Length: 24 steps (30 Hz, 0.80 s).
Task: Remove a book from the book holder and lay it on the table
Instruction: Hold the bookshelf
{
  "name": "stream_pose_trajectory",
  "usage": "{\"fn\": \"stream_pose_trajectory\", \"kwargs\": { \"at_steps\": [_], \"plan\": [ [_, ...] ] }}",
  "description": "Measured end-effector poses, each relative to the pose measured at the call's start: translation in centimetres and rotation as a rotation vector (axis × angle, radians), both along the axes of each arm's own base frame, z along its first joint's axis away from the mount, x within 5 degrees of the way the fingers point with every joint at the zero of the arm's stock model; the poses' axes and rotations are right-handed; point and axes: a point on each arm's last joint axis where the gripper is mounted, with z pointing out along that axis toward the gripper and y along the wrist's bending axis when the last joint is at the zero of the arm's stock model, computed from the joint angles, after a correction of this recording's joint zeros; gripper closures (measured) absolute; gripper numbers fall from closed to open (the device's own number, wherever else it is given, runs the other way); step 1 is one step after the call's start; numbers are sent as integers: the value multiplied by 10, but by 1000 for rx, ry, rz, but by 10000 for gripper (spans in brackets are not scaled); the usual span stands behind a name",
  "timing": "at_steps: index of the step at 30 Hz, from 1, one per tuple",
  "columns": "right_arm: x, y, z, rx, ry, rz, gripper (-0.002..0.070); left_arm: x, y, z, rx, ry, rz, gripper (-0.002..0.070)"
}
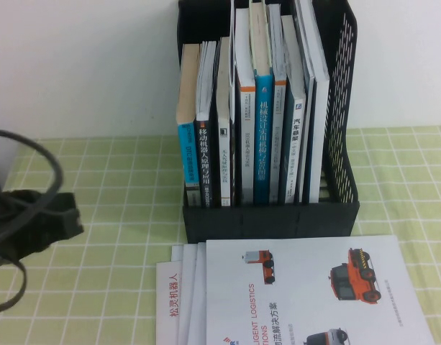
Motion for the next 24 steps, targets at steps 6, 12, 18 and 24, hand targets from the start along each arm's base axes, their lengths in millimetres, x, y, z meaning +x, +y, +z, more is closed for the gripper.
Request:
{"fn": "stream_pose_trajectory", "kwargs": {
  "at_steps": [6, 12, 18, 24],
  "plan": [
    [26, 30, -26, 150, -34, 338, 678, 35, -40, 29, 13, -95, -269, 678],
    [65, 37, -29, 252, -182, 414, 671, 88, -82, 63, 30, -146, -466, 678],
    [87, 52, -38, 251, -251, 460, 571, 132, -124, 88, 47, -215, -600, 678],
    [109, 87, -49, 107, -240, 548, 464, 159, -167, 84, 68, -237, -721, 678]
  ]
}}
